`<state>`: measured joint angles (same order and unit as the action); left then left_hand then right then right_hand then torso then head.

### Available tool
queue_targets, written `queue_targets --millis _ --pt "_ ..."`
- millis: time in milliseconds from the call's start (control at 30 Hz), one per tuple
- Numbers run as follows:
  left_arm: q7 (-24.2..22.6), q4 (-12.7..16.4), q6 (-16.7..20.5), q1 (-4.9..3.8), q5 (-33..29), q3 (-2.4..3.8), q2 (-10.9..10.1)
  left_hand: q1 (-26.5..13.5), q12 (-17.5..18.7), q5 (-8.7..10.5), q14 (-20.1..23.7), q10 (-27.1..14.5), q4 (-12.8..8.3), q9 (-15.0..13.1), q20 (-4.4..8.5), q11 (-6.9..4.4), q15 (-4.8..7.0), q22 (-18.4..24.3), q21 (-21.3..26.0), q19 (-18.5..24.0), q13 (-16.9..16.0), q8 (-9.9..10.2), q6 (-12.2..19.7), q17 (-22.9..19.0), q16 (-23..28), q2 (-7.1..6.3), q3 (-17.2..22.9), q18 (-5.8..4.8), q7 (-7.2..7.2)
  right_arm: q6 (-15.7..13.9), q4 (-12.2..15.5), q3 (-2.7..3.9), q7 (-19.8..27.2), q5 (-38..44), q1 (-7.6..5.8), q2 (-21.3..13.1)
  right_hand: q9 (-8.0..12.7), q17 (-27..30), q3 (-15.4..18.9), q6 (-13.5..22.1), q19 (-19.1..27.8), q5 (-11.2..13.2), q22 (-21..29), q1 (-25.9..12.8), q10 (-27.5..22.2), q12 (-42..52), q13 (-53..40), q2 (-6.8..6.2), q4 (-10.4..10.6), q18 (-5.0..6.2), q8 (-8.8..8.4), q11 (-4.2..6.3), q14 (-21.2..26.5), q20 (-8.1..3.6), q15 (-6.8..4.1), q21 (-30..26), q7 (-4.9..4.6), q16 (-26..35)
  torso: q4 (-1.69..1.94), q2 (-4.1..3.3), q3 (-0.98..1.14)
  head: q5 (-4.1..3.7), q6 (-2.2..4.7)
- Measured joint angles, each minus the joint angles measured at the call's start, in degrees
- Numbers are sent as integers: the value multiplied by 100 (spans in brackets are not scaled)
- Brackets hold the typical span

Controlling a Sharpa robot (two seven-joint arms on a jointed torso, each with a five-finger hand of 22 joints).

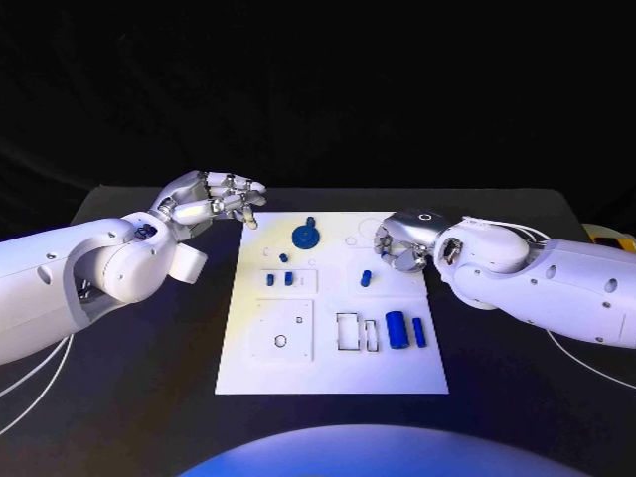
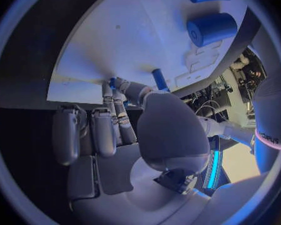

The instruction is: Assemble the parts on the task board

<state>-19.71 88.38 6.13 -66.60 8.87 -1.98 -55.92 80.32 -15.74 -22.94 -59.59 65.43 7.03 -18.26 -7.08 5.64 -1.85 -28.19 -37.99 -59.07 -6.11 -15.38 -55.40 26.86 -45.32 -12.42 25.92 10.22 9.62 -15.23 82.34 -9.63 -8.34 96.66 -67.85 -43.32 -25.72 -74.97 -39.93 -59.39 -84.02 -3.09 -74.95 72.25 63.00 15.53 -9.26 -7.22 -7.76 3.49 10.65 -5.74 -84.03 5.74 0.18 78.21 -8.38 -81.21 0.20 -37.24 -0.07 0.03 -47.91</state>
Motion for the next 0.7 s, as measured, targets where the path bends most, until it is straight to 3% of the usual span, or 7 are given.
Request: queue_targets --millis 200,267,700 --pt "17 0 -6 0 0 0 -5 0 34 0 0 -4 -16 0 0 4 0 0 0 0 6 22 0 0 19 0 -16 0 0 -46 30 -3 -52 124 20 -13 0 0 49 5 0 3 1 21 5 -3 -5 21 -49 0 0 -4 0 0 0 0 -5 0 -1 2 2 -20 -16" --pt "23 0 -9 0 -1 0 -6 0 63 0 0 -32 -16 6 0 32 0 7 0 0 6 44 21 6 39 0 -16 0 21 -54 42 -4 -61 151 23 -22 8 0 63 46 0 3 1 20 5 -33 -5 20 -63 0 -11 -4 0 0 0 0 -46 0 -1 3 3 -21 -17" --pt "66 -9 -43 0 -2 0 -6 0 116 0 43 -72 -31 11 0 72 -42 7 23 0 18 89 42 12 62 0 -32 0 41 -90 95 -9 -108 251 40 -82 47 1 79 143 1 -38 2 -79 25 -103 42 -122 -79 1 -105 57 0 0 1 -1 -94 0 -2 5 0 -38 -22"
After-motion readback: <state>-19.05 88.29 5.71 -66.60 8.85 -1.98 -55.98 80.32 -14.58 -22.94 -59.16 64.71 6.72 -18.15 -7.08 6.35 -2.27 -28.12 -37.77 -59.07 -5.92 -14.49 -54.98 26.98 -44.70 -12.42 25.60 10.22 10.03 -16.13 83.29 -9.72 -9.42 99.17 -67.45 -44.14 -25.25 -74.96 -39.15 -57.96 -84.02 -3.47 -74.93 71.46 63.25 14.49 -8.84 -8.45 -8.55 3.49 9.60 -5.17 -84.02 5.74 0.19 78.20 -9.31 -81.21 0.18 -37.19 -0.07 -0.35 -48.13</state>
